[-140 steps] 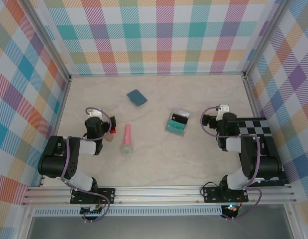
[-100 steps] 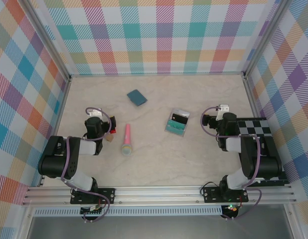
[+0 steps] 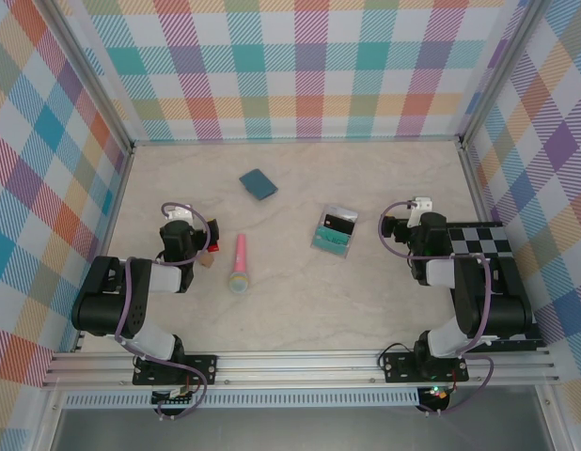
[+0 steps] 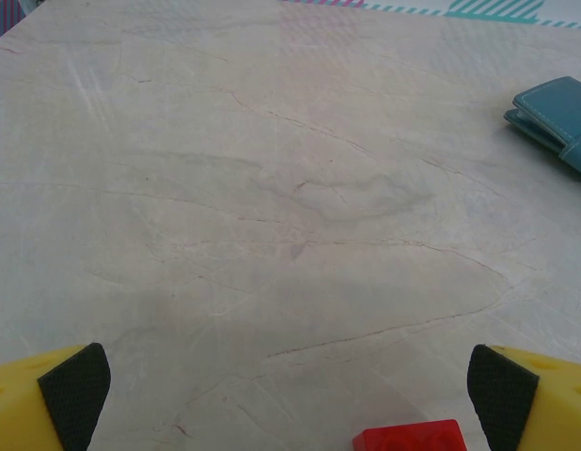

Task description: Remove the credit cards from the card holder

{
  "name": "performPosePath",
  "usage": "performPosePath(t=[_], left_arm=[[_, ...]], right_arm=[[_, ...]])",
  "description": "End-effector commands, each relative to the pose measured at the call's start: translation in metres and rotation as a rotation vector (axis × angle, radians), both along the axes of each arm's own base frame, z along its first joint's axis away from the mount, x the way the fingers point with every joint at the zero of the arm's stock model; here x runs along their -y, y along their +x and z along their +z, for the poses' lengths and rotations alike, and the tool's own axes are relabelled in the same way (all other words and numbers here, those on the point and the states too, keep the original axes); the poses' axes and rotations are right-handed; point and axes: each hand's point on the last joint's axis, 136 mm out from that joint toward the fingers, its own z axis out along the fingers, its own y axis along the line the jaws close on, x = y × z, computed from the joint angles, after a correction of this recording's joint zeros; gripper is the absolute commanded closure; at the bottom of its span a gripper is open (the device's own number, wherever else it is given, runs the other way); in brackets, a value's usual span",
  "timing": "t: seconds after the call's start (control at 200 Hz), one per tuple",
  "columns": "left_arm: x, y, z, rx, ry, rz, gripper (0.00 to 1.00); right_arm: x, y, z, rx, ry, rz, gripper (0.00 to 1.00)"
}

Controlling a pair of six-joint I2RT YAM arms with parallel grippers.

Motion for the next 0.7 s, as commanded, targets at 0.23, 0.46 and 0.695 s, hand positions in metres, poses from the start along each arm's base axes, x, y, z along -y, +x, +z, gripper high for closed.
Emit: performPosePath(t=[0.23,0.46,0.695], left_arm=[[0.001,0.006,0.016,0.023,0.013,0.003,0.0],[-0.014,-0.01,0.046,-0.084,-0.073,0.143,0.0],[0.011,-0.025,0.07,-0.292,-0.287,0.134,0.0]], right_arm=[[0.003,-0.002,0.014,0.043,0.013,-0.019,0.0],[0.019,-0.027,0.047,-0.022,0.076,-0.155,0.0],[0.013,-0.071,0.068,-0.299,0.317,-0.292,0.0]])
